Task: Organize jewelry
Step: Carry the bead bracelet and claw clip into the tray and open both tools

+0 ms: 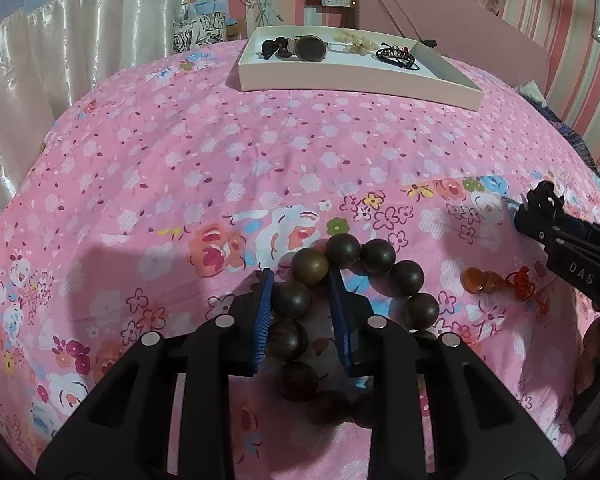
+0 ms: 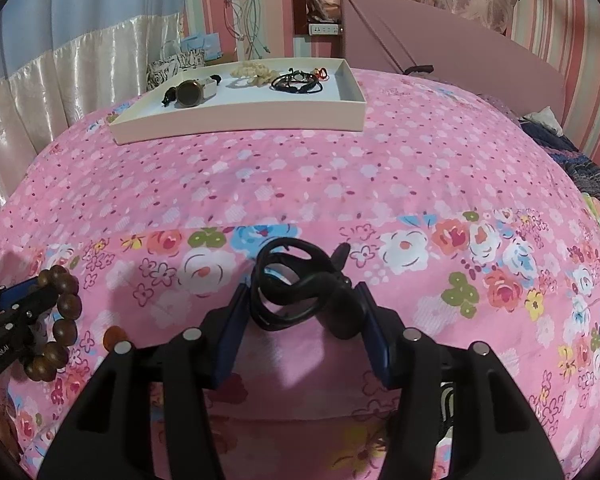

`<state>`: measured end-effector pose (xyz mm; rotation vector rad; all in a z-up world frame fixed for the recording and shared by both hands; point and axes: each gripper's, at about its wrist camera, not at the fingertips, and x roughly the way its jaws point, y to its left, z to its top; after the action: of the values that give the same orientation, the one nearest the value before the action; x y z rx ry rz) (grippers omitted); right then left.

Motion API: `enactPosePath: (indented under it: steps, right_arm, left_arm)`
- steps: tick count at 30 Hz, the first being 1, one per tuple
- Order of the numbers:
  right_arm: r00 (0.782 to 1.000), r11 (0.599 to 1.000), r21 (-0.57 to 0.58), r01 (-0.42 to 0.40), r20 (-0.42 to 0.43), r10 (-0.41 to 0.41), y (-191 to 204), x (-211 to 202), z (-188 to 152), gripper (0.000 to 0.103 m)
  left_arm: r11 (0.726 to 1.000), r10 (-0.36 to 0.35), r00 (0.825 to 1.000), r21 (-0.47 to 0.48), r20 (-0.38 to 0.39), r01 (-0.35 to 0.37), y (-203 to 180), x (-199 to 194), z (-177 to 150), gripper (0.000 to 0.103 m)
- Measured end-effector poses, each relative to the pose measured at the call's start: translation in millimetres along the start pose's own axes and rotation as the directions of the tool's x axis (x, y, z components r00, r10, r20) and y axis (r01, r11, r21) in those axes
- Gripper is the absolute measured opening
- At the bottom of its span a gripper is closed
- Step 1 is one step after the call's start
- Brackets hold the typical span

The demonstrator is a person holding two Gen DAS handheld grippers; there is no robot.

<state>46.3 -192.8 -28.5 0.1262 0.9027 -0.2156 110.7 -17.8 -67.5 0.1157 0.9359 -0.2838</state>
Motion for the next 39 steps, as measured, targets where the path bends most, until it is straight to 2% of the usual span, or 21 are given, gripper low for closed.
enactPosePath:
  steps: [4,17,25,27,30,33,39]
  right_arm:
    - [1.000,1.000,-0.005,0.006,0.004,-0.006,1,-1,1,0.053]
    - [0.999,1.000,0.006,0.017,0.042,-0.017,-3,-21,27,0.052]
    - [0.998,1.000,0.014,-0.006,0.063,0.005,-2,-19,66,0.052]
    - [0.998,1.000,0.014,-0.016,0.065,0.015,-1,-18,77,0.052]
    - [0.997,1.000,0.012,-0.016,0.081,0.015,0,-18,97,0.052]
    - [0.995,1.000,0.006,-0.010,0.100,0.009,2,-15,118,0.052]
    - [0.994,1.000,-0.006,0.011,0.111,-0.010,8,0,152,0.052]
  left_arm:
    - [1.000,-0.019,1.000,-0.016,-0.005,0.018,6,-5,1,0.026]
    - [0.996,-0.007,0.995,0.090,0.097,-0.002,-13,-41,28,0.025]
    - [0.993,-0.016,0.990,0.114,0.140,0.000,-15,-52,65,0.025]
    - [0.993,-0.018,0.990,0.115,0.142,0.002,-15,-55,74,0.017]
    - [0.993,-0.031,0.989,0.117,0.144,0.014,-12,-57,93,0.017]
    - [0.992,-0.013,0.987,0.122,0.161,-0.007,-12,-54,112,0.017]
    - [0.994,-0.045,0.990,0.105,0.137,0.031,-6,-37,145,0.017]
